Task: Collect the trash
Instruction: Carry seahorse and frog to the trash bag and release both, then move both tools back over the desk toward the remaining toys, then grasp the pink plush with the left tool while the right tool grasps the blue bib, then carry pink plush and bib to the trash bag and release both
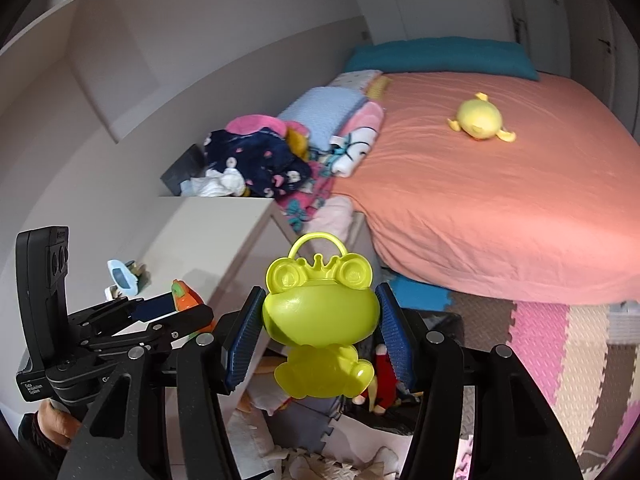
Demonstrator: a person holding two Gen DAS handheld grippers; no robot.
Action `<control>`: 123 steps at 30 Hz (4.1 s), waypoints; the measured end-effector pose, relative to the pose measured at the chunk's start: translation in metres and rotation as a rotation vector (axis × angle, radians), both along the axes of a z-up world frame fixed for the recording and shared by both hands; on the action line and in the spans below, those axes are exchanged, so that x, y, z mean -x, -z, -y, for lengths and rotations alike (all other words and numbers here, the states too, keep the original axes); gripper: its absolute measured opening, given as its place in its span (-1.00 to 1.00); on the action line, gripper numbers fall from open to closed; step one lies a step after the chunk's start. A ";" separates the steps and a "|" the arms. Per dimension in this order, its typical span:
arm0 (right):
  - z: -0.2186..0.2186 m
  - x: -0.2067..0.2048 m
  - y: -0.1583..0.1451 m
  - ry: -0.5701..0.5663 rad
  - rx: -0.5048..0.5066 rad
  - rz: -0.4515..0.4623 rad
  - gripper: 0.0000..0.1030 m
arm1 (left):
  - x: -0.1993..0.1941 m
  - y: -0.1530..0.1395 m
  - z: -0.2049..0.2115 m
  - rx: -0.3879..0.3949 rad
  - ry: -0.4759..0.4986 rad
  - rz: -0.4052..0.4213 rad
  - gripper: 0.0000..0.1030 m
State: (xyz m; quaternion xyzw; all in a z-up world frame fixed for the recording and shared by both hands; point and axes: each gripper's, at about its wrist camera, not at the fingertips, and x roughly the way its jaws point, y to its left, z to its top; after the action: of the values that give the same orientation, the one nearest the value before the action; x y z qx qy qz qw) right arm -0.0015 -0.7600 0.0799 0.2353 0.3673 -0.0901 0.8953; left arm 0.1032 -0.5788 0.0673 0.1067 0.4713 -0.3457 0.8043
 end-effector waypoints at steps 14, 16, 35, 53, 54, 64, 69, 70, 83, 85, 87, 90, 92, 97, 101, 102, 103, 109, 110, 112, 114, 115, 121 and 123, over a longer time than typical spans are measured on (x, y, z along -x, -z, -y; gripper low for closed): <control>0.032 0.025 0.004 0.089 -0.039 0.001 0.30 | -0.007 0.013 0.022 -0.057 -0.027 -0.041 0.85; 0.031 0.024 0.005 0.084 -0.039 0.001 0.30 | -0.006 0.016 0.020 -0.071 -0.030 -0.057 0.85; -0.015 -0.025 0.007 -0.079 -0.039 -0.027 0.30 | -0.019 0.019 -0.045 -0.072 -0.164 -0.064 0.85; -0.127 -0.108 0.011 -0.377 -0.035 -0.061 0.30 | -0.038 0.024 -0.183 -0.064 -0.450 -0.095 0.85; -0.132 -0.111 0.011 -0.390 -0.035 -0.062 0.30 | -0.038 0.025 -0.191 -0.065 -0.467 -0.097 0.85; -0.191 -0.150 0.015 -0.528 -0.040 -0.075 0.30 | -0.042 0.024 -0.259 -0.066 -0.635 -0.110 0.85; -0.216 -0.168 0.016 -0.583 -0.032 -0.078 0.30 | -0.046 0.025 -0.292 -0.048 -0.737 -0.127 0.85; -0.221 -0.173 0.016 -0.595 -0.028 -0.079 0.30 | -0.048 0.026 -0.300 -0.040 -0.759 -0.135 0.85; -0.275 -0.243 0.030 -0.721 0.014 -0.110 0.30 | -0.076 0.036 -0.367 0.008 -0.958 -0.151 0.85; -0.284 -0.256 0.035 -0.733 0.020 -0.123 0.30 | -0.082 0.038 -0.371 -0.005 -0.957 -0.148 0.85; -0.292 -0.268 0.042 -0.744 0.027 -0.136 0.30 | -0.089 0.041 -0.373 -0.024 -0.946 -0.141 0.83; -0.301 -0.282 0.050 -0.752 0.043 -0.150 0.30 | -0.099 0.046 -0.373 -0.036 -0.926 -0.141 0.79; -0.306 -0.290 0.055 -0.760 0.047 -0.157 0.30 | -0.103 0.049 -0.373 -0.043 -0.918 -0.140 0.75; -0.319 -0.303 0.065 -0.793 0.073 -0.165 0.30 | -0.108 0.048 -0.375 -0.051 -0.912 -0.117 0.51; -0.326 -0.311 0.069 -0.819 0.084 -0.154 0.30 | -0.109 0.047 -0.371 -0.068 -0.897 -0.095 0.33; -0.328 -0.313 0.070 -0.824 0.090 -0.152 0.30 | -0.109 0.047 -0.371 -0.065 -0.895 -0.091 0.33; -0.331 -0.315 0.071 -0.832 0.095 -0.150 0.30 | -0.108 0.047 -0.371 -0.063 -0.893 -0.088 0.33; -0.332 -0.316 0.070 -0.850 0.054 -0.128 0.10 | -0.105 0.045 -0.372 -0.032 -0.883 -0.092 0.32; -0.331 -0.314 0.069 -0.849 0.046 -0.121 0.10 | -0.104 0.043 -0.373 -0.030 -0.882 -0.090 0.32; -0.328 -0.308 0.062 -0.847 0.032 -0.105 0.10 | -0.104 0.039 -0.371 -0.029 -0.877 -0.079 0.32; -0.325 -0.301 0.052 -0.841 0.035 -0.084 0.10 | -0.104 0.034 -0.370 -0.026 -0.873 -0.066 0.32; -0.324 -0.300 0.049 -0.839 0.035 -0.078 0.10 | -0.104 0.031 -0.369 -0.023 -0.871 -0.061 0.32; -0.310 -0.285 0.024 -0.811 0.048 -0.032 0.10 | -0.098 0.011 -0.358 -0.005 -0.841 -0.015 0.32; -0.306 -0.277 0.017 -0.794 0.052 -0.018 0.10 | -0.096 0.006 -0.353 0.002 -0.826 -0.001 0.32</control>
State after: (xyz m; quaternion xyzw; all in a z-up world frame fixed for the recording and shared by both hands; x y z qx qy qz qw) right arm 0.2751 -0.4541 0.0632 0.0516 0.4352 0.2517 0.8629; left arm 0.1991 -0.2261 0.0615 -0.0923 0.4745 0.0058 0.8754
